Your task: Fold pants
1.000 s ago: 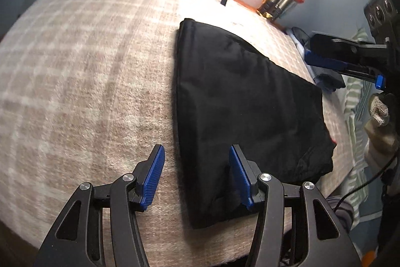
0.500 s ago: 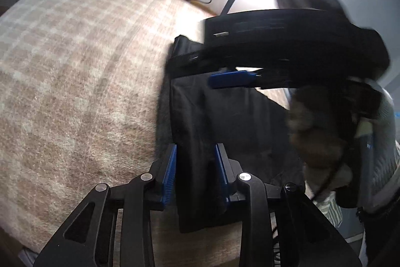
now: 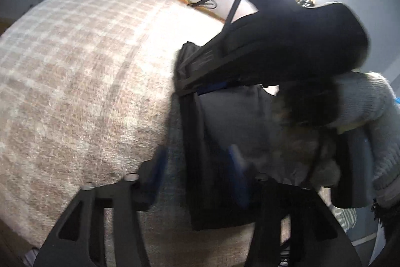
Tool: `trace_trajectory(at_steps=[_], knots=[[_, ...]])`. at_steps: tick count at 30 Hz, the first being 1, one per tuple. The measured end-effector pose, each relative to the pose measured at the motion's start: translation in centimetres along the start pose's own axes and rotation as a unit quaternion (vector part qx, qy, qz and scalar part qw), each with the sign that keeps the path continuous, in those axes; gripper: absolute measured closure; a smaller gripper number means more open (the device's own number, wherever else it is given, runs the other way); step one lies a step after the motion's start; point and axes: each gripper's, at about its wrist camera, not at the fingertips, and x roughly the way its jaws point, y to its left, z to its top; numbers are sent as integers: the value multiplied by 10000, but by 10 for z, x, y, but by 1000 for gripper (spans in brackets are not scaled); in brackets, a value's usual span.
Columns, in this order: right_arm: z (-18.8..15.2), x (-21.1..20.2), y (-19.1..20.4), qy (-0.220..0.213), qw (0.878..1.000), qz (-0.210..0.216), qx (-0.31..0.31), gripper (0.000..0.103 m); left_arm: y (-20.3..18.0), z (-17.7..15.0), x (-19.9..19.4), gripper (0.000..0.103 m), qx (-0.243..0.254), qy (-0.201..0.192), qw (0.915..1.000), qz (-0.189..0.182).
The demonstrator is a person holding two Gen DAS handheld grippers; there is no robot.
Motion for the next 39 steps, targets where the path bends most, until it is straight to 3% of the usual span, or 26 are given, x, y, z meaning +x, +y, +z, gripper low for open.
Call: trace_trajectory(at_steps=[4, 5, 6, 7, 9, 10, 11, 17, 18, 23, 26, 28, 30, 31, 35, 39], knots=[[-1, -5, -15, -65, 9991, 341, 240, 95, 5, -3, 9, 51, -185, 205, 9995, -147], [-2, -6, -18, -80, 9989, 390, 262, 95, 5, -3, 9, 58, -184, 153, 9996, -161], [-3, -8, -19, -101, 9986, 438, 280, 95, 3, -3, 7, 82, -174, 84, 9996, -207], [-2, -10, -21, -116, 9984, 478, 274, 92, 2, -3, 6, 88, -172, 35, 9995, -261], [-2, -15, -23, -91, 9987, 464, 188, 79, -2, -5, -1, 88, -133, -167, 9992, -338], [-1, -16, -25, -72, 9988, 458, 177, 58, -5, -6, -5, 89, -60, -249, 9990, -370], [0, -19, -25, -52, 9987, 468, 178, 47, -8, -6, -9, 89, 0, -308, 9988, -370], [-4, -27, -16, -2, 9994, 344, 106, 46, -32, -7, -19, 91, 377, -532, 9969, -446], [-6, -27, -17, 37, 9995, 300, 110, 47, -37, -7, -19, 91, 443, -555, 9965, -437], [-15, -19, -18, 145, 9999, 79, -12, 86, -50, -9, -17, 91, 616, -521, 9958, -429], [-22, -24, -25, -17, 9999, 108, -4, 99, -57, -5, -14, 91, 781, -435, 9949, -464], [-28, -31, -36, -175, 9994, 283, 121, 101, -61, -3, -17, 88, 888, -345, 9942, -491], [-37, -43, -52, -395, 9971, 548, 355, 102, -64, -1, -23, 62, 977, -211, 9933, -583], [-42, -48, -61, -511, 9952, 687, 475, 102, -62, -1, -31, 57, 1038, -197, 9925, -620], [-66, -72, -96, -961, 9833, 1218, 955, 102, -54, 6, -66, 54, 1349, -453, 9885, -512], [-88, -91, -132, -1398, 9670, 1611, 1390, 102, -42, 18, -76, 54, 1421, -619, 9879, -86]])
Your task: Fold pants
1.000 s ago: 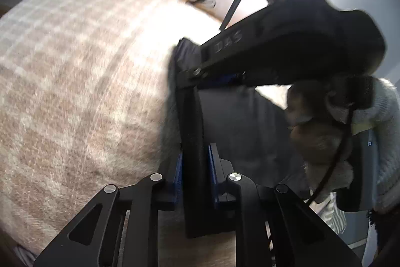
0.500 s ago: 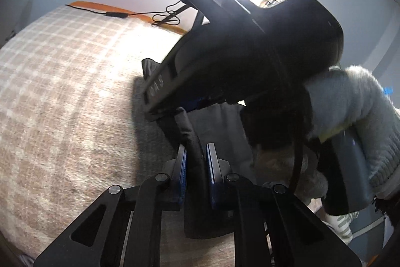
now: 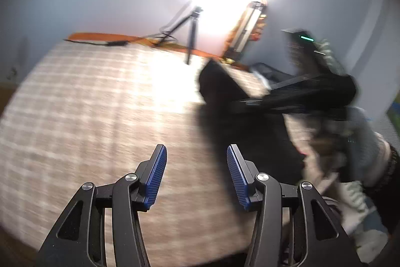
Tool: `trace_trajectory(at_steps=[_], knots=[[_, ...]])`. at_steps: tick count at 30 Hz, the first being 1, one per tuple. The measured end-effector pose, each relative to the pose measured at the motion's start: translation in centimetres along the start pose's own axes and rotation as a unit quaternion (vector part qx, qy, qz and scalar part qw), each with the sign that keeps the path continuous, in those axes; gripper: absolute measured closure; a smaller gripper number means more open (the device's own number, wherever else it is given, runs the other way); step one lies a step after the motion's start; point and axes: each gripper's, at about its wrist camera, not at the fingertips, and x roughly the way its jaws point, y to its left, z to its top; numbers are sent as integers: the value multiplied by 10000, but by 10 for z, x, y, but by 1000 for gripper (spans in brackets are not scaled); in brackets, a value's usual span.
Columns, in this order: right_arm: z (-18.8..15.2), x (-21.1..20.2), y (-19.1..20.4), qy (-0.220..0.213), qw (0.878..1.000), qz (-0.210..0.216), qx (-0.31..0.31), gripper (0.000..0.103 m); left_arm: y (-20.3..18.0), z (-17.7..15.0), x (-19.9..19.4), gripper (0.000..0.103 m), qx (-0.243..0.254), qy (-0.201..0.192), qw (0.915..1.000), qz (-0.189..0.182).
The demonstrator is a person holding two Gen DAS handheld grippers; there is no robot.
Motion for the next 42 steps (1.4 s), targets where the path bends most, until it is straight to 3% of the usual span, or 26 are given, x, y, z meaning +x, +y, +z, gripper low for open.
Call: trace_trajectory(at_steps=[2, 6, 13, 19, 26, 33, 37, 38, 39, 42], knots=[[-3, -14, -11, -187, 9996, 86, 182, 102, 4, 6, 9, 54, -37, 54, 10000, 37], [-13, -47, -40, -513, 9976, 143, 435, 102, -9, 12, 44, 54, 377, 296, 9988, -9], [-35, -81, -115, -763, 9919, -11, 1013, 102, -69, 16, 118, 54, 1025, 809, 9910, -285], [-46, -97, -160, -853, 9874, -154, 1322, 102, -127, 15, 142, 54, 1639, 932, 9807, -514], [-46, -98, -189, -750, 9898, -363, 1153, 102, -163, -1, 168, 54, 2221, 1081, 9668, -654], [-51, -74, -213, -496, 9918, -612, 1005, 101, -182, -33, 186, 54, 2870, 1313, 9478, -445], [-57, -65, -217, -357, 9921, -780, 918, 95, -180, -44, 197, 54, 3001, 1432, 9422, -413], [-58, -65, -220, -357, 9916, -814, 939, 83, -178, -44, 198, 54, 2967, 1430, 9432, -437], [-58, -67, -223, -395, 9912, -812, 973, 77, -176, -44, 198, 54, 2914, 1439, 9446, -458], [-61, -80, -229, -593, 9892, -839, 1046, 74, -172, -38, 191, 54, 2827, 1464, 9466, -507]])
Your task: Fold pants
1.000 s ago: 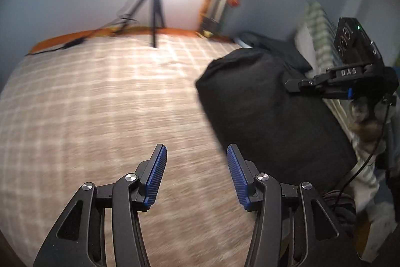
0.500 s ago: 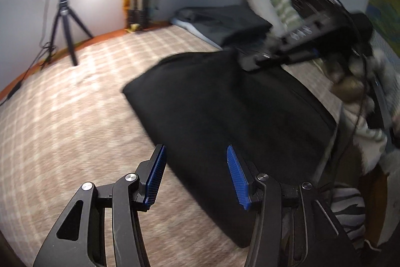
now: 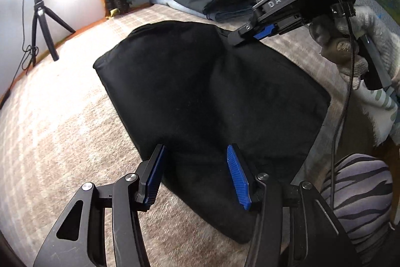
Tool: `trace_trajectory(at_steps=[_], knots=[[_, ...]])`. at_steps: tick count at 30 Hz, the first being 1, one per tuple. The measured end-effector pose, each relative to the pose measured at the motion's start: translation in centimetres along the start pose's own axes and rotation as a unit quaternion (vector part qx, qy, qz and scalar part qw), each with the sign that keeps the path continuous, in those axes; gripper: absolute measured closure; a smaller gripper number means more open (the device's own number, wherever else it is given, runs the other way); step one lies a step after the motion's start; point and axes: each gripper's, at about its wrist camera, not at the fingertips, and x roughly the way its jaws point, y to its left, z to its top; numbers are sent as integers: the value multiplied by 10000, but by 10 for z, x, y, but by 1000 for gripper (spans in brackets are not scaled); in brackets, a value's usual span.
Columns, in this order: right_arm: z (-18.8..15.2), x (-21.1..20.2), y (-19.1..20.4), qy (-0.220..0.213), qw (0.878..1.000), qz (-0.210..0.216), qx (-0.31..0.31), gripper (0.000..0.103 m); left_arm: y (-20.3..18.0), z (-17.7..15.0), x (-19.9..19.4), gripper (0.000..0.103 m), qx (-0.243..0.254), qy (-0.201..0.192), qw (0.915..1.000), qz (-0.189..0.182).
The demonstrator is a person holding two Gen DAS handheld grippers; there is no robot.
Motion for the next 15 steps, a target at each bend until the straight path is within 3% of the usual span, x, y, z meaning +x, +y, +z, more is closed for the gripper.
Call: trace_trajectory(at_steps=[6, 10, 15], knots=[[6, -30, 18, -559, 9969, 169, -534, 67, 12, 3, -29, 54, -84, -387, 9991, 150], [3, -30, 40, -462, 9934, 306, -1001, 67, 3, -2, -32, 54, -54, -412, 9991, 5], [-24, -16, 53, 36, 9885, 317, -1479, 67, -25, -15, -22, 54, 351, -287, 9987, -230]])
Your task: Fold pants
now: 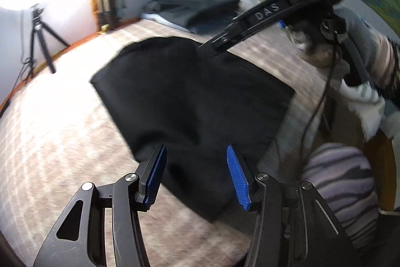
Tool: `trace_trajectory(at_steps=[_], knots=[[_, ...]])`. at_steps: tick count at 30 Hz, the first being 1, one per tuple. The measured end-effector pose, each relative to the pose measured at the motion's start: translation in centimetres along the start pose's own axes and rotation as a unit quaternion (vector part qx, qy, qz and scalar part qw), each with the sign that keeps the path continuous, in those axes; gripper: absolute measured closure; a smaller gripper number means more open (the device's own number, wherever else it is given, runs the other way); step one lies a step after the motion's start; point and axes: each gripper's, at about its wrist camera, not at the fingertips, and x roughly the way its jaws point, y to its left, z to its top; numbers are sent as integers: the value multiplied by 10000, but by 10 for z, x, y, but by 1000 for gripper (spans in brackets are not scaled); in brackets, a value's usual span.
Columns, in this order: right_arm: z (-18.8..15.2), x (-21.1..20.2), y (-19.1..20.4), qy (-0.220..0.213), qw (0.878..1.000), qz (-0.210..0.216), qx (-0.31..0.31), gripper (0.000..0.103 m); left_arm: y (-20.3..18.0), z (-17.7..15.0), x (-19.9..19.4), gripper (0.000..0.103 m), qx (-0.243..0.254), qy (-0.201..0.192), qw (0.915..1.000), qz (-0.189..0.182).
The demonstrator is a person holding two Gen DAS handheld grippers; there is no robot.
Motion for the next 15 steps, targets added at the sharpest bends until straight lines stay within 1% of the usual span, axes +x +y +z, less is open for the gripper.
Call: trace_trajectory(at_steps=[4, 6, 10, 12, 15], knots=[[-19, 8, -1, 200, 9995, -206, -151, 69, -15, -9, 9, 54, 218, 24, 9998, 35], [-27, 16, -7, 286, 9992, -278, -88, 69, -19, -13, 14, 54, 253, 45, 9997, 31], [-27, 20, -11, 238, 9994, -262, -49, 69, -31, -20, 11, 54, 600, 86, 9979, 248], [-26, 20, -12, 281, 9992, -260, -87, 69, -29, -20, 4, 47, 570, 84, 9981, 207], [-26, 13, -19, 200, 9997, -83, 74, 64, -18, -21, -12, 45, 268, 63, 9996, 25]])
